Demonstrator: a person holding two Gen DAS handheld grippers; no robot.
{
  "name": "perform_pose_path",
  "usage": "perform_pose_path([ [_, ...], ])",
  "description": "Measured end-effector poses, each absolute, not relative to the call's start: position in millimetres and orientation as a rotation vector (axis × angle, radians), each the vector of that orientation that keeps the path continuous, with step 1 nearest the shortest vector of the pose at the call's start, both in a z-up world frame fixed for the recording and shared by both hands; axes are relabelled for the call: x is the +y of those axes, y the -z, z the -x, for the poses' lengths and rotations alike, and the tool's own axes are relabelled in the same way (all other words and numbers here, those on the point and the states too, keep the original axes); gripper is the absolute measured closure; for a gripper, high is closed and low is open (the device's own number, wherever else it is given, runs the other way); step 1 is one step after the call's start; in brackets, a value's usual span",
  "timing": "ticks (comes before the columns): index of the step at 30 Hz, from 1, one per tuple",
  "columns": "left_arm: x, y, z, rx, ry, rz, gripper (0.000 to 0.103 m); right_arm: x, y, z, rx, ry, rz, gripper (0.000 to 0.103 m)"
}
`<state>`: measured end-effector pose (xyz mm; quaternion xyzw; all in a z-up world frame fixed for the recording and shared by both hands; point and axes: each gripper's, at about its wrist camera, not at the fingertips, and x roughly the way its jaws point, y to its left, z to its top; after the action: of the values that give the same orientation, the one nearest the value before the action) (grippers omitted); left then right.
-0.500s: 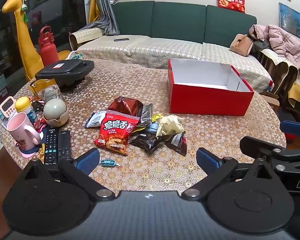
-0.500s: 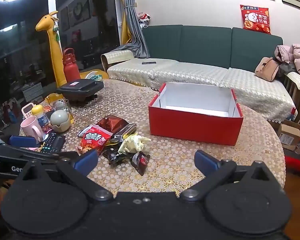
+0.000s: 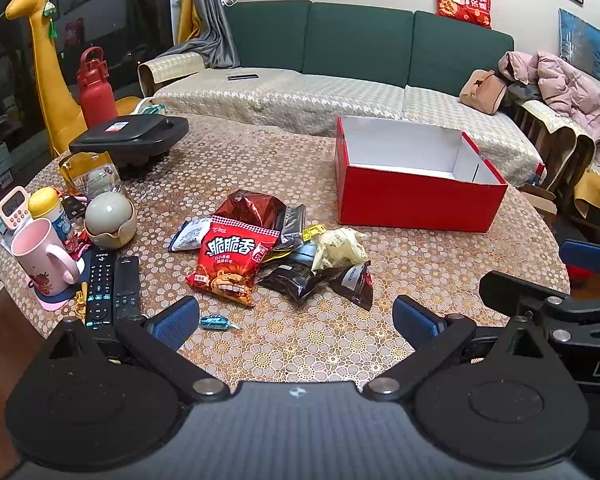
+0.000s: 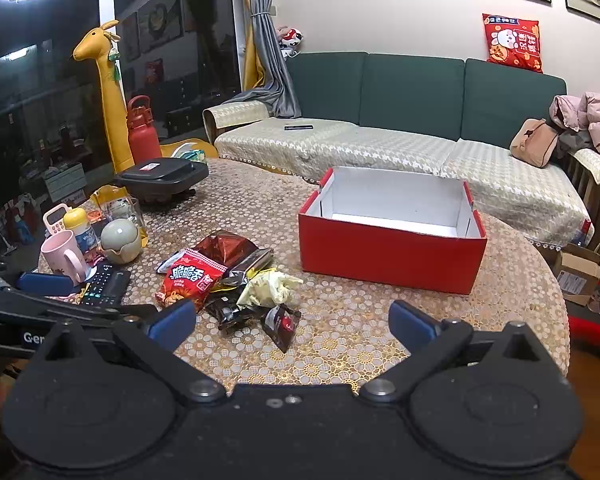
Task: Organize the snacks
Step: 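Move both tools toward the snack pile on the table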
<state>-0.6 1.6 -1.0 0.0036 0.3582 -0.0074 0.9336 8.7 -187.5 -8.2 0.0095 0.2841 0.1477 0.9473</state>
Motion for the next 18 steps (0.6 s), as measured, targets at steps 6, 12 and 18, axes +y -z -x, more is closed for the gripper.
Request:
perform_pose_path([
  [6, -1, 2, 1, 0.728, 0.009, -0.012, 0.000, -185, 9, -8, 0.564, -0.305, -0.014, 0.000],
  [12, 11, 10, -6, 0.731, 0.010, -0.006, 0.000, -180, 10, -11, 0.544, -0.306, 0.008, 0.000],
  [18, 15, 13, -11, 0.723, 0.020, 0.010, 0.000, -175, 12, -19, 0.559, -0.324, 0.021, 0.000],
])
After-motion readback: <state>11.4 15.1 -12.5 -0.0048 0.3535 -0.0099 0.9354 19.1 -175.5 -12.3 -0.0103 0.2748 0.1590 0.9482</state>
